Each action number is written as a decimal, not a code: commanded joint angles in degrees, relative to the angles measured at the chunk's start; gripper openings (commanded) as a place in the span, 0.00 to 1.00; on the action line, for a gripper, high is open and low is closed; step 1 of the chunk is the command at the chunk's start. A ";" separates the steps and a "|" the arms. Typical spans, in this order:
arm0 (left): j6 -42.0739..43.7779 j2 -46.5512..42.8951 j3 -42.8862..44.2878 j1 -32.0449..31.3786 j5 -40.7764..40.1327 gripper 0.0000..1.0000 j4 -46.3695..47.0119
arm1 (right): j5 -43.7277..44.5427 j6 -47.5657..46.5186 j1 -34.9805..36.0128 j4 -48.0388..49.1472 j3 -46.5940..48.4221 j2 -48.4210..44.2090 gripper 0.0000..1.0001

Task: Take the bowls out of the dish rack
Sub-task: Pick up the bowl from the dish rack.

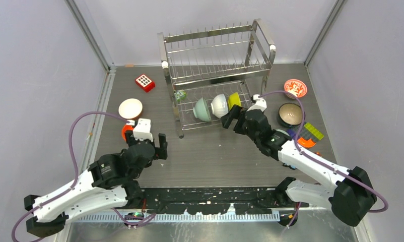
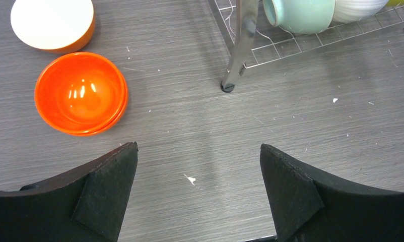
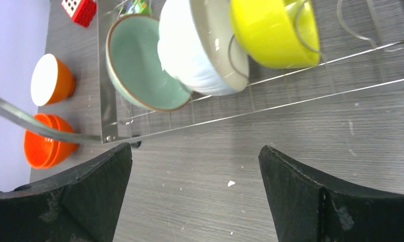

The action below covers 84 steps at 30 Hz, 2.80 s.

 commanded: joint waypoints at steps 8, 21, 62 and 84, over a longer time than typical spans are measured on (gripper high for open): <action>3.25 -2.64 0.34 0.08 -2.54 0.93 -0.08 | 0.01 -9.37 8.74 0.82 9.10 6.88 1.00; 5.35 -6.01 -1.43 0.09 -4.25 0.93 1.00 | 5.83 -8.53 9.23 3.22 11.91 11.76 0.95; 5.41 -5.87 -2.45 0.10 -4.03 0.92 2.02 | -21.32 -12.89 -0.86 9.45 23.78 31.42 0.62; 5.94 -5.54 -2.37 0.05 -2.93 0.92 2.48 | -20.27 -12.14 -1.21 10.99 21.82 30.72 0.54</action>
